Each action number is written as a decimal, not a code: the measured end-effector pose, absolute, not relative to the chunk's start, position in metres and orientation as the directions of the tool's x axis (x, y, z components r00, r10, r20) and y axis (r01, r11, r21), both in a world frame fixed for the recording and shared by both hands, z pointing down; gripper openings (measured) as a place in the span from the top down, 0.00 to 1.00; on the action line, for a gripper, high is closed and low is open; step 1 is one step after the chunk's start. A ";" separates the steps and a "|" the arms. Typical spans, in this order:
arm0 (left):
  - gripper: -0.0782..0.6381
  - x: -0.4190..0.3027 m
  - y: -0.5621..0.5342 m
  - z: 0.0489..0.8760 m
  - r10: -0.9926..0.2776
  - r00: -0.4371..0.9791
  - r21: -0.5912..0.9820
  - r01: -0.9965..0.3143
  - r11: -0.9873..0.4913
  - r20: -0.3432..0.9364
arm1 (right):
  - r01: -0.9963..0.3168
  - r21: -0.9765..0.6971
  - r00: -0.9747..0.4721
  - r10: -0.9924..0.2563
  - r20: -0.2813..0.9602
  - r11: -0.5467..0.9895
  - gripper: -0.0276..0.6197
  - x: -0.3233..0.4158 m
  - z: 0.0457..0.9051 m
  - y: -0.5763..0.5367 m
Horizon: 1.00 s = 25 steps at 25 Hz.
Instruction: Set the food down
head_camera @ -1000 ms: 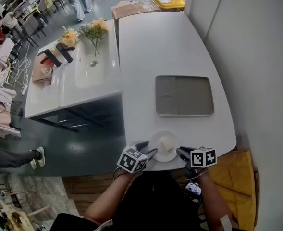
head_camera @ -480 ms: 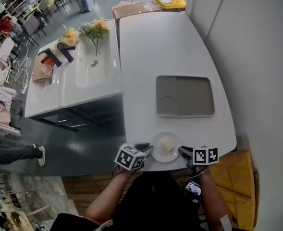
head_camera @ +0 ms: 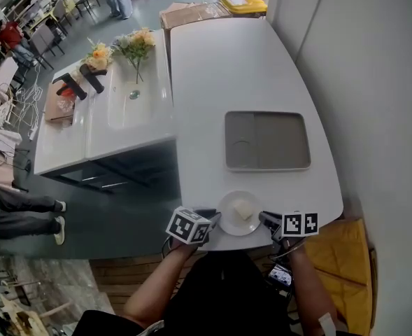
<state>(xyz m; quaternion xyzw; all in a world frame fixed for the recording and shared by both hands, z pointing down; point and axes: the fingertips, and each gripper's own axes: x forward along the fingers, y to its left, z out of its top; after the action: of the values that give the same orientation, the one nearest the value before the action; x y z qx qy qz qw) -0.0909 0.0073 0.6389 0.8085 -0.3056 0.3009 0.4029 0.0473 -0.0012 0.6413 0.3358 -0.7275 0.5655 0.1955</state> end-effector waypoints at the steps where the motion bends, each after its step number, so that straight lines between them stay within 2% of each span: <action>1: 0.81 -0.091 0.007 0.638 -0.247 0.631 0.469 -0.737 -0.487 0.736 | -0.709 -0.694 -0.698 -0.274 0.662 0.129 0.92 0.047 0.640 -0.003; 25: 0.83 -0.091 0.000 0.631 -0.148 0.680 0.557 -0.689 -0.463 0.718 | -0.670 -0.742 -0.713 -0.284 0.641 0.007 0.93 0.049 0.628 -0.013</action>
<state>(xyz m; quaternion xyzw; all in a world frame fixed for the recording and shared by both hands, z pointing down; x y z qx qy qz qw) -0.0909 0.0001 0.6306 0.8001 -0.2615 0.3025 0.4472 0.0488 -0.0134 0.6282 0.3447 -0.6920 0.6145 0.1572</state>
